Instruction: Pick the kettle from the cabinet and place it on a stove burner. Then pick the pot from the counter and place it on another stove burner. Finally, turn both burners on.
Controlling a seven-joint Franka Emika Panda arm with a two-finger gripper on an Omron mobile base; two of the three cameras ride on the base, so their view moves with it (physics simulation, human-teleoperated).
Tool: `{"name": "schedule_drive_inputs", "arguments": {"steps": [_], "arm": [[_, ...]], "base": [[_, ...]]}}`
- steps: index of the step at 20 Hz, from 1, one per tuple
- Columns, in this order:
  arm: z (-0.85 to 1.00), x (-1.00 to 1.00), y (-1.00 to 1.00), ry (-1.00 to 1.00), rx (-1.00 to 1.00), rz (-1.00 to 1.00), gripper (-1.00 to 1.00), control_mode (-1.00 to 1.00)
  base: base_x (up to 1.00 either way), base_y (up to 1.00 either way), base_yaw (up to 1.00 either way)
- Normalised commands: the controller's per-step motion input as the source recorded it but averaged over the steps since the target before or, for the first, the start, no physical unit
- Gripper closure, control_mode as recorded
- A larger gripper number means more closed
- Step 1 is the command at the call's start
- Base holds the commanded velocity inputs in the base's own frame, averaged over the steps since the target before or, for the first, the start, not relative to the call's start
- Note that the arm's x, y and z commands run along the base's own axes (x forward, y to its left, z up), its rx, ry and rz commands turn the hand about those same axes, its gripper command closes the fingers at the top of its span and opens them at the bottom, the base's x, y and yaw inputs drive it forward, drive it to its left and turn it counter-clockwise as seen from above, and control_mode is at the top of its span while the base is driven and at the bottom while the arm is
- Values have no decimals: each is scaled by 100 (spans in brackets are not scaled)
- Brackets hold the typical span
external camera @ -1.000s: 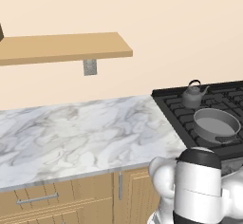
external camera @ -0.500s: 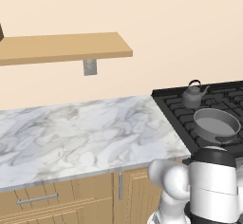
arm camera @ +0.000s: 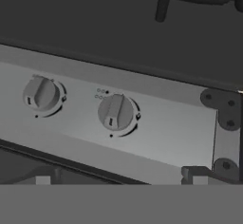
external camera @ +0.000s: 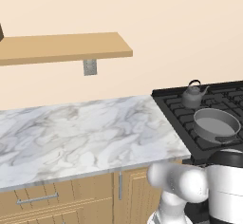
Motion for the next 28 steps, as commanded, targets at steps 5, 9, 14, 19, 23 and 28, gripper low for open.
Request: {"name": "schedule_drive_inputs", "arguments": {"steps": [5, 9, 14, 19, 23, 28], "arm": [[-15, 6, -1, -6, 0, 0, -100, -100], [-8, 14, 0, -4, 0, 0, -100, -100], [-3, 17, 0, -4, 0, 0, -100, -100], [-3, 17, 0, -3, 0, 0, -100, -100], [-7, 20, 0, -3, 0, 0, -100, -100], [-15, 12, -2, -3, 0, 0, -100, -100]], "base": [[0, 0, 0], [0, 0, 0], [0, 0, 0], [0, 0, 0], [0, 0, 0], [0, 0, 0]]}}
